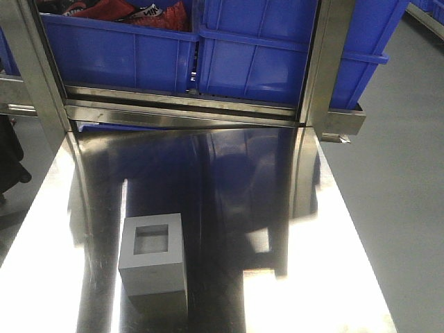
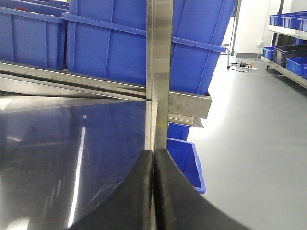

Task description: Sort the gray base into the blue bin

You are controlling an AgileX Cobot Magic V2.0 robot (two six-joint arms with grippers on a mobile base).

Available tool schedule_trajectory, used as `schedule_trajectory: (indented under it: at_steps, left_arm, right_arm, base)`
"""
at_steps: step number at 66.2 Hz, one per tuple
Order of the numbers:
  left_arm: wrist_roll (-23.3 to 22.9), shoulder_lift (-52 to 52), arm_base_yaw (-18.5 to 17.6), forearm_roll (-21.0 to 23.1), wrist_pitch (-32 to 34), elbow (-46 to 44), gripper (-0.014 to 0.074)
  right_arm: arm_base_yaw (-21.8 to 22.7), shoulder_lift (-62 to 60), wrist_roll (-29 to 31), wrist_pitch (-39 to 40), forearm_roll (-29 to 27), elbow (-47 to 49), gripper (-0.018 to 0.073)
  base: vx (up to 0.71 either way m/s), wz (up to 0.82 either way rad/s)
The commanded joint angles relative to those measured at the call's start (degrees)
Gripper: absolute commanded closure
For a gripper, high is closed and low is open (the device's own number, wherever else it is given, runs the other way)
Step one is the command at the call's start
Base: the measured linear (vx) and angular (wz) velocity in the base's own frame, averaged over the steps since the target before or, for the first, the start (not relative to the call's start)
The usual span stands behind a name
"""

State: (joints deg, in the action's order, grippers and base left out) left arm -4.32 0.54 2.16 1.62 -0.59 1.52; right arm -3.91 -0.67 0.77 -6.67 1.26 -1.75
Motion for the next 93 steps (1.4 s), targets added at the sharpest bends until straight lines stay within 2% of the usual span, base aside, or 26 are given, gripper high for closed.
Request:
schedule_trajectory:
  at_steps: [1,24,39,52,62,75,87,93]
  left_arm:
    - [-0.16,0.92,-0.12,0.15,6.57,1.60,0.0602]
    - [-0.94,-0.50,-0.12,0.69,3.28,-2.49,0.0602]
    - [-0.87,-14.20,-0.12,0.63,-0.11,-11.15,0.0602]
    - [-0.02,-27.60,-0.12,0.63,-12.08,-22.42,0.0602]
    - [6.10,-35.19,-0.12,0.70,-22.24,-29.99,0.0602]
    - [7.35,-43.35,-0.12,5.47,-34.12,-36.82,0.0602]
    - [7.15,-48.60,-0.12,9.73,-36.55,-38.29,0.0602]
    - [7.15,-49.63,-0.12,10.11,-36.46,-38.29,0.0602]
  right_arm:
    - [0.29,-0.66,0.31,4.46,0.64,-0.79,0.0568]
    - [0.29,-0.66,0.31,4.46,0.64,-0.79,0.0568]
    - [0.29,-0.66,0.31,4.46,0.64,-0.79,0.0568]
    - [0.29,-0.66,0.31,4.46,0.64,-0.79,0.0568]
    - [0.29,-0.66,0.31,4.46,0.64,-0.79,0.0568]
    - [0.29,-0.66,0.31,4.46,0.64,-0.79,0.0568]
    - [0.29,-0.66,0.31,4.46,0.64,-0.79,0.0568]
    - [0.29,-0.66,0.31,4.46,0.64,-0.79,0.0568]
  base:
    - [0.00,0.00]
    - [0.00,0.00]
    - [0.00,0.00]
    - [0.00,0.00]
    - [0.00,0.00]
    - [0.00,0.00]
    - [0.00,0.00]
    - [0.00,0.00]
